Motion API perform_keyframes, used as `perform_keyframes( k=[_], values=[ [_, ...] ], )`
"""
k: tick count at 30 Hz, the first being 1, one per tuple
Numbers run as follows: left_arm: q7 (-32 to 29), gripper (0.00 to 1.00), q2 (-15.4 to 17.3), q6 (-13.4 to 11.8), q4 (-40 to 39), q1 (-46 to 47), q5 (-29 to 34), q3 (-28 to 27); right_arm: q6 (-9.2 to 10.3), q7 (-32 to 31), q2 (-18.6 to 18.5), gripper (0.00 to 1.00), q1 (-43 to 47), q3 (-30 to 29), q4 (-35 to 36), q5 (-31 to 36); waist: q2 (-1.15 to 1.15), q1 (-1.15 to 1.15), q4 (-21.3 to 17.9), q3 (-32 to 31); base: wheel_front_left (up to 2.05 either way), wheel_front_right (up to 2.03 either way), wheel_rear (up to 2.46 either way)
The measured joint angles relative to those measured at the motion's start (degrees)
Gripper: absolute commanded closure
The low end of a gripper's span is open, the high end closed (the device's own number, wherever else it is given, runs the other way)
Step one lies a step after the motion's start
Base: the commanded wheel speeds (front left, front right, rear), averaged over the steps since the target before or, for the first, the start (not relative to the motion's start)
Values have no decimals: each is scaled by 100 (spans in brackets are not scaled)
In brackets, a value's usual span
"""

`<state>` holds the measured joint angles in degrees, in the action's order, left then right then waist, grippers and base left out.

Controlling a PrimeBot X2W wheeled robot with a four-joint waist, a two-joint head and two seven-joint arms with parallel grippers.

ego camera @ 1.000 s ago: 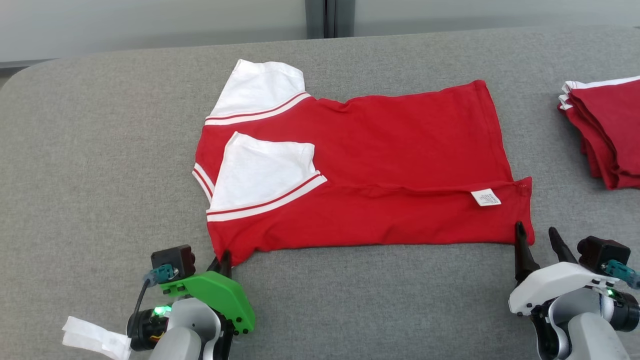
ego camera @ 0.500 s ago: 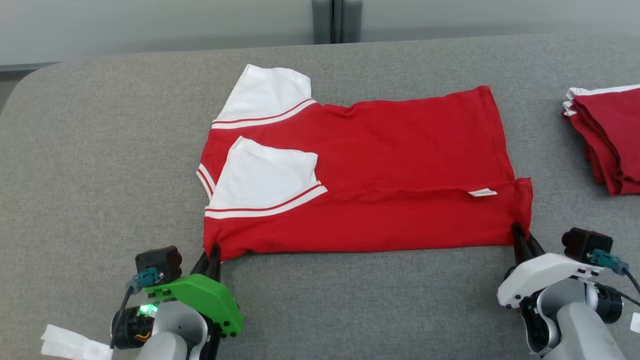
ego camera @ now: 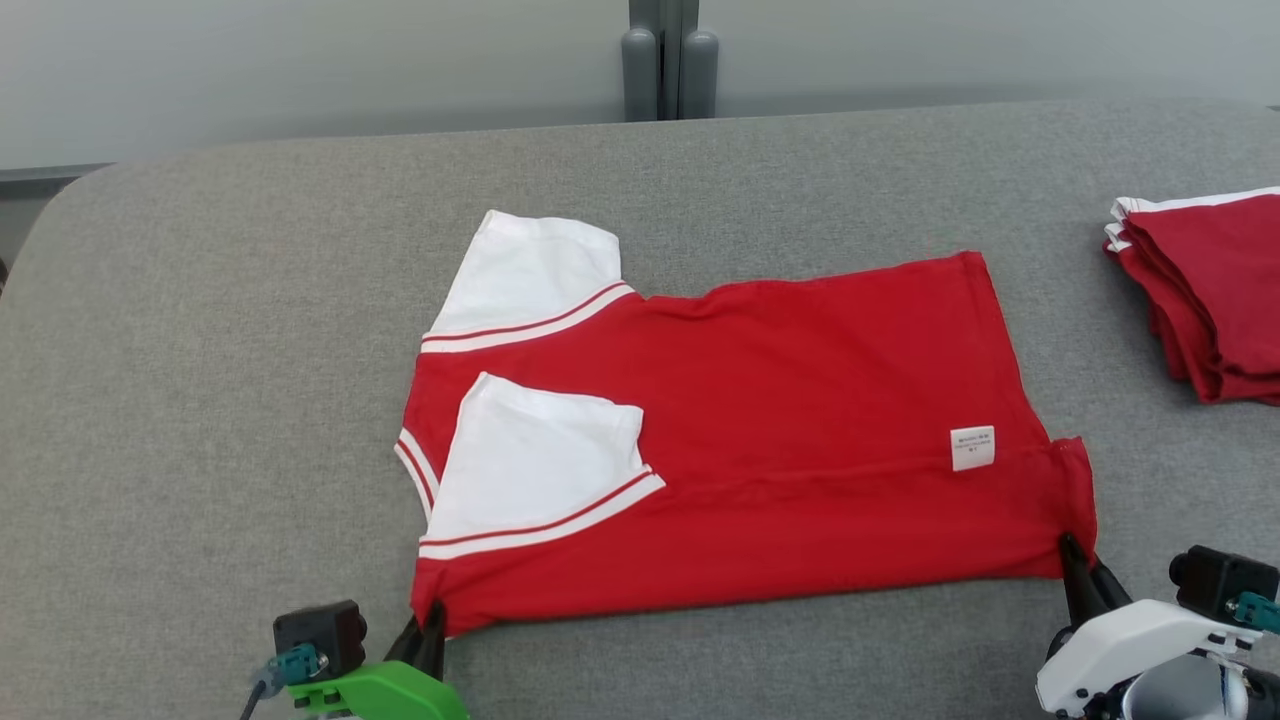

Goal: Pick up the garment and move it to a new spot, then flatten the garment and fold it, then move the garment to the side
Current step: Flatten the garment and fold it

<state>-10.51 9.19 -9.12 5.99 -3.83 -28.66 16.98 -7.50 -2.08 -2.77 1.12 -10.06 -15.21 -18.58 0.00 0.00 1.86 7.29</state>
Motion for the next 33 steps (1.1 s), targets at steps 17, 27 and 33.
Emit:
perform_keyframes(
  k=[17, 27, 33],
  values=[
    [-253, 0, 759, 7, -266, 552, 416, -45, 1, -86, -4, 0, 264, -246, 651, 230, 0, 0, -243, -52, 0, 0, 0],
    [-1033, 0, 1399, 932, 62, 3298, 710, 96, 1, -163, -9, 0, -632, 268, 1327, 416, 0, 0, -452, 595, 0, 0, 0],
    [-1679, 0, 1791, 1329, 697, 4698, 725, 112, 1, -20, -5, 0, -1391, 889, 1224, 448, 0, 0, -734, 1149, 0, 0, 0]
  ],
)
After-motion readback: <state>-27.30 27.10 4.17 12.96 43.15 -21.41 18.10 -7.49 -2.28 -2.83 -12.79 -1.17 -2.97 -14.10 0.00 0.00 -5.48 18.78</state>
